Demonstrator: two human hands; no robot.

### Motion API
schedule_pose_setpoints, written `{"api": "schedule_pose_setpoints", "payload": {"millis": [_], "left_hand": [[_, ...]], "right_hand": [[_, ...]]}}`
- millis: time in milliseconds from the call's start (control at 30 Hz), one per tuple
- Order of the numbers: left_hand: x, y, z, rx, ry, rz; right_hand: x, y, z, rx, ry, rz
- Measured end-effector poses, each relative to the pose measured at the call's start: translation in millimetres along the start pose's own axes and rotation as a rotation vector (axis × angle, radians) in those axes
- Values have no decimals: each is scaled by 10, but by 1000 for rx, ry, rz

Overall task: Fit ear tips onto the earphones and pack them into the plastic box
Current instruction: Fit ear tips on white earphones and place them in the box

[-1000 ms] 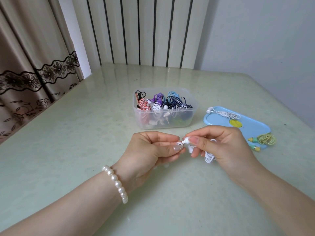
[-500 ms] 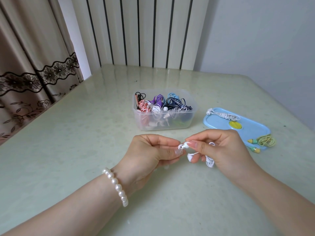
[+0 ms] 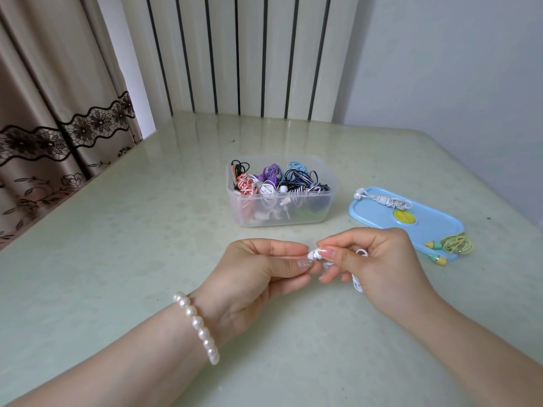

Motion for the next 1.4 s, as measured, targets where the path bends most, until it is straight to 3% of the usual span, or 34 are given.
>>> {"api": "schedule_pose_setpoints", "payload": {"millis": [467, 567, 700, 833, 933, 1133, 1400], "left_hand": [[49, -33, -16, -58, -145, -13], [69, -36, 58, -12, -114, -52], [28, -19, 162, 62, -52, -34], [-88, 38, 331, 196, 238, 35], [-87, 21, 405, 242, 452, -11], [-53, -7, 451, 288, 802, -55], [-5, -14, 333, 347, 1296, -132]], "right_hand": [[-24, -38, -49, -81, -110, 110], [-96, 19, -9, 8, 65, 99], [-51, 40, 79, 191, 377, -65], [6, 43, 84, 275, 590, -182], [32, 44, 81, 316, 754, -239], [54, 9, 170, 346, 508, -317], [160, -12, 144, 358, 691, -422]]}}
Point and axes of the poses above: each hand's wrist, its own y-axis towards the middle knuckle, its own x-axis out of the palm, z = x × y, the point moved 6 cm from there along y, towards the middle knuckle, and after that the axes turned 14 degrees about -y, right-handed, at the moved point
